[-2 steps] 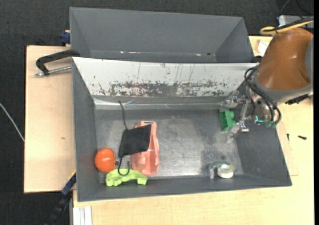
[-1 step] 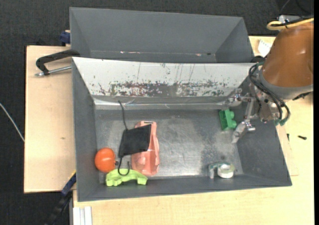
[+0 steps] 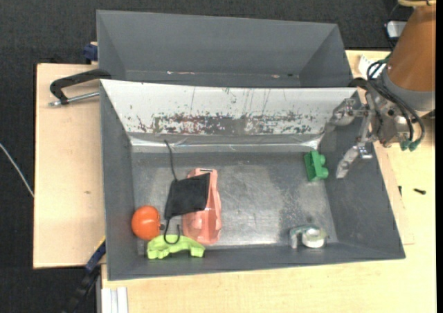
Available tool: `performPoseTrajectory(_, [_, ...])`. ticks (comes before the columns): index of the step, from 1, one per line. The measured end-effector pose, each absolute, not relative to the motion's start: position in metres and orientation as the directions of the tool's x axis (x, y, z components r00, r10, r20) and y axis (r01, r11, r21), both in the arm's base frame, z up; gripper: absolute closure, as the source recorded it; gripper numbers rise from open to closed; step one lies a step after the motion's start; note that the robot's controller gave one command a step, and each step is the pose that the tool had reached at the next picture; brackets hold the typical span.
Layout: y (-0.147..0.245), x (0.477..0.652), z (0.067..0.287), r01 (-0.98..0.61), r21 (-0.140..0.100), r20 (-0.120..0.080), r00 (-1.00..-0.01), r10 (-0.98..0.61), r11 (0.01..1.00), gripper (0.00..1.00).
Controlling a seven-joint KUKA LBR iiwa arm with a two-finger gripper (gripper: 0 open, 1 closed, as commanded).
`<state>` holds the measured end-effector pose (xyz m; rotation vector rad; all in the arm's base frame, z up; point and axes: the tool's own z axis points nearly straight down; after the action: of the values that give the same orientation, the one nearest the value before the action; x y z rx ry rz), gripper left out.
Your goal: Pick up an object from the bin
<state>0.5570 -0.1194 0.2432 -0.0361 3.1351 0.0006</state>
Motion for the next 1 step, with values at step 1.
performPoseTrajectory(1, [-0.1282, 0.5609, 0.2250, -0.006, -0.002, -0.011, -1.000, -0.006, 1.000, 0.00])
